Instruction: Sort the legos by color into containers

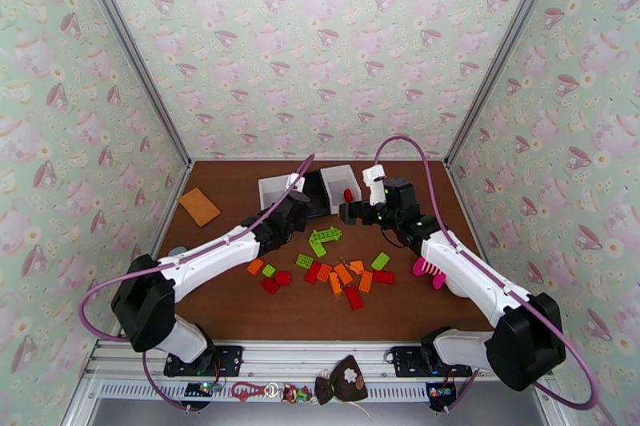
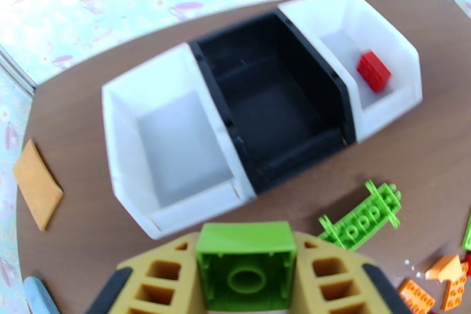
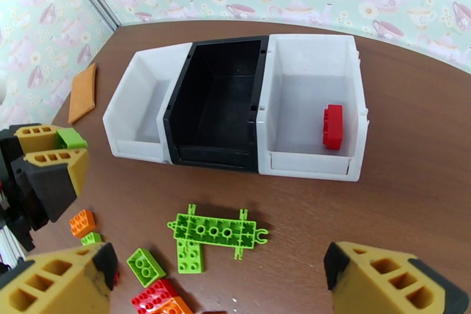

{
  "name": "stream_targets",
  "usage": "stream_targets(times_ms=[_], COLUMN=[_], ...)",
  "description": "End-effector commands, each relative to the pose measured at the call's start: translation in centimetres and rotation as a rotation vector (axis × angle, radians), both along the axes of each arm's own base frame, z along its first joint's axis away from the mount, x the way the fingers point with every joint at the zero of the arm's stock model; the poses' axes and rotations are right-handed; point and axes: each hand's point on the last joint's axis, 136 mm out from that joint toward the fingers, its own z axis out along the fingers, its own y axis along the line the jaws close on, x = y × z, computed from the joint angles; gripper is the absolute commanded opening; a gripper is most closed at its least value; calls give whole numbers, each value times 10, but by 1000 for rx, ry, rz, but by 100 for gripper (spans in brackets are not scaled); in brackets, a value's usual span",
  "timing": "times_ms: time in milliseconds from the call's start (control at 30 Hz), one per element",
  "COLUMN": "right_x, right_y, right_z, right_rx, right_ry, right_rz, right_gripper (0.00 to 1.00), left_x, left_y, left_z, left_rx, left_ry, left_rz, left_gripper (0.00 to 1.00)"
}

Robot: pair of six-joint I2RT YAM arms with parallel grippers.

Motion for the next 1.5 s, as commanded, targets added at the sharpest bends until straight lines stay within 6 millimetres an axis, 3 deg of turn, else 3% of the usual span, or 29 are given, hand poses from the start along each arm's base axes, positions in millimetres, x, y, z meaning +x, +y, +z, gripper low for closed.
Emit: stream_targets(times_ms=[0,133,300,667,800,900,1033,1200,1333,1467], right_x=[8,8,11,11,11,13,15,9,-1,-19], right_y=[14,24,33,37,38,34,24,17,9,-6], right_z=[20,24,19,3,0,-1,-6,-13,-22,-43], right_rx=[63,80,98,76,68,51,4,-74,-122,-181], right_ry=[-22,-33,-26,6,12,14,27,45,76,165], right_rz=[21,52,86,98,99,83,31,-2,-50,-129], right_gripper=[99,99,99,99,99,99,99,99,100,100], left_x=[23,43,65,87,95,100,99,73,41,5], left_y=[-2,5,22,60,62,60,54,41,29,15], left_z=[18,14,-8,-65,-76,-70,-40,-5,4,16], left_rx=[-45,-71,-81,-131,-133,-136,-165,-149,-125,-109], left_ry=[-28,49,164,360,379,351,263,194,170,65], left_rz=[-4,23,99,256,262,256,220,131,30,-140], left_gripper=[28,29,28,29,34,51,74,98,100,100])
